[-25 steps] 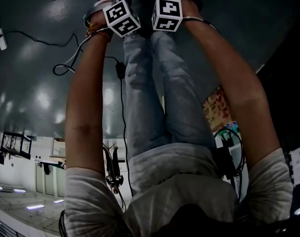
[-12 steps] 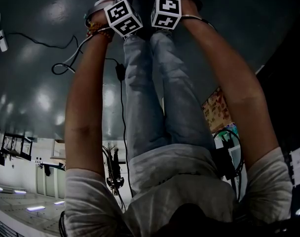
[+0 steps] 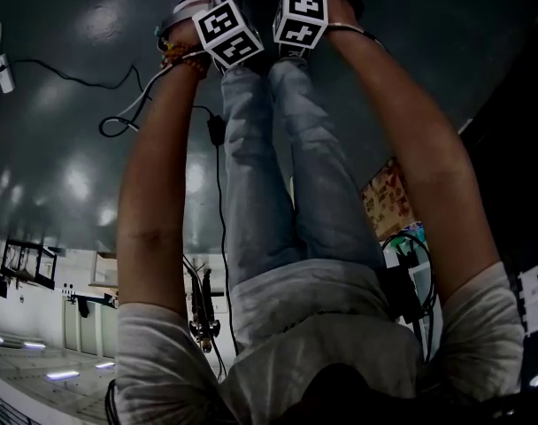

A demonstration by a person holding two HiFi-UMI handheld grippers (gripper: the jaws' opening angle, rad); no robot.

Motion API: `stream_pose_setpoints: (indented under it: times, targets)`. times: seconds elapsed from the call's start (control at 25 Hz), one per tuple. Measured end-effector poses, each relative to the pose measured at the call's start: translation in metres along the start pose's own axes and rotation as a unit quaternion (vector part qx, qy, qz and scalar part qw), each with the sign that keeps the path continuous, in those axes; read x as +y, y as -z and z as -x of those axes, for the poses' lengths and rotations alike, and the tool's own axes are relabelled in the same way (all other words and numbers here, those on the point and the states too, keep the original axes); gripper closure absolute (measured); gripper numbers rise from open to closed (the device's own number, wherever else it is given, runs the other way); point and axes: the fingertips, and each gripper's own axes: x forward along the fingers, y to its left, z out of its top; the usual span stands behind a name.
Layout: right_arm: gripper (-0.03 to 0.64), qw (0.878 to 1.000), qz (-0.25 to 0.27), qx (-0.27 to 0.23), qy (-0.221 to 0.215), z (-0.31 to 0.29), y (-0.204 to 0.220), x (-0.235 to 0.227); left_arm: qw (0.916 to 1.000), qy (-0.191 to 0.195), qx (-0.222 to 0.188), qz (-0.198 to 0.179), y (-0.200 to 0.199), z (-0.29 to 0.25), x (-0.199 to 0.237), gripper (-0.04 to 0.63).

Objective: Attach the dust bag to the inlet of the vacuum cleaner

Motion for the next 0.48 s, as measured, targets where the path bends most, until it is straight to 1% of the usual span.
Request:
stream_pose_setpoints:
  times: [0.04,0.12,0.32,0.4,0.48]
  targets:
    - [0.58,1.0,-0.003,0.003,0.0,0.0,0.001,-0.001,1.0,0.001,-0.001,-0.003,-0.001,-0.001,0.002,0.578]
    - [0.58,1.0,0.0,0.006,0.006,0.002,-0.001,-0.003,1.0,0.004,-0.004,0.005,0.003,-0.006,0.005,0.577]
    - [0.58,0.999,0.04,-0.004,0.021,0.011,-0.015,-0.006,0.9985,0.018,0.006,0.052,0.015,-0.019,0.008,0.578]
    - [0.58,0.999,0.033,-0.004,0.015,0.009,-0.013,-0.006,0.9985,0.016,0.01,0.051,0.013,-0.017,0.008,0.578]
    - [0.58,1.0,0.019,-0.002,0.009,0.005,-0.008,-0.008,0.9994,0.007,0.008,0.034,0.008,-0.01,0.008,0.58]
